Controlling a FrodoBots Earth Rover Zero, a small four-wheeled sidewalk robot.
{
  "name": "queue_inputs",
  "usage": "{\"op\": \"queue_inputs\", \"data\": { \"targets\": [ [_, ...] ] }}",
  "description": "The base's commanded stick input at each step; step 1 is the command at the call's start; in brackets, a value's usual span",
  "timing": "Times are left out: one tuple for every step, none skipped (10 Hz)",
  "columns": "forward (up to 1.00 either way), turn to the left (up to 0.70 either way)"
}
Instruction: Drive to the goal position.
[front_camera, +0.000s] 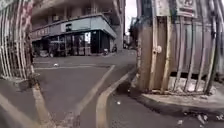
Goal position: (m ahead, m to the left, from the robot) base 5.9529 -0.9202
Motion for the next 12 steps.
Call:
{"op": "queue_inputs", "data": {
  "targets": [
    [0.7, 0.0],
    [0.7, 0.0],
    [0.7, 0.0],
    [0.7, 0.0],
    [0.7, 0.0],
    [0.7, 0.0],
    [0.7, 0.0],
    [0.7, 0.0],
    [0.7, 0.0],
    [0.7, 0.0],
    [0.7, 0.0],
    [0.7, 0.0]
  ]
}}
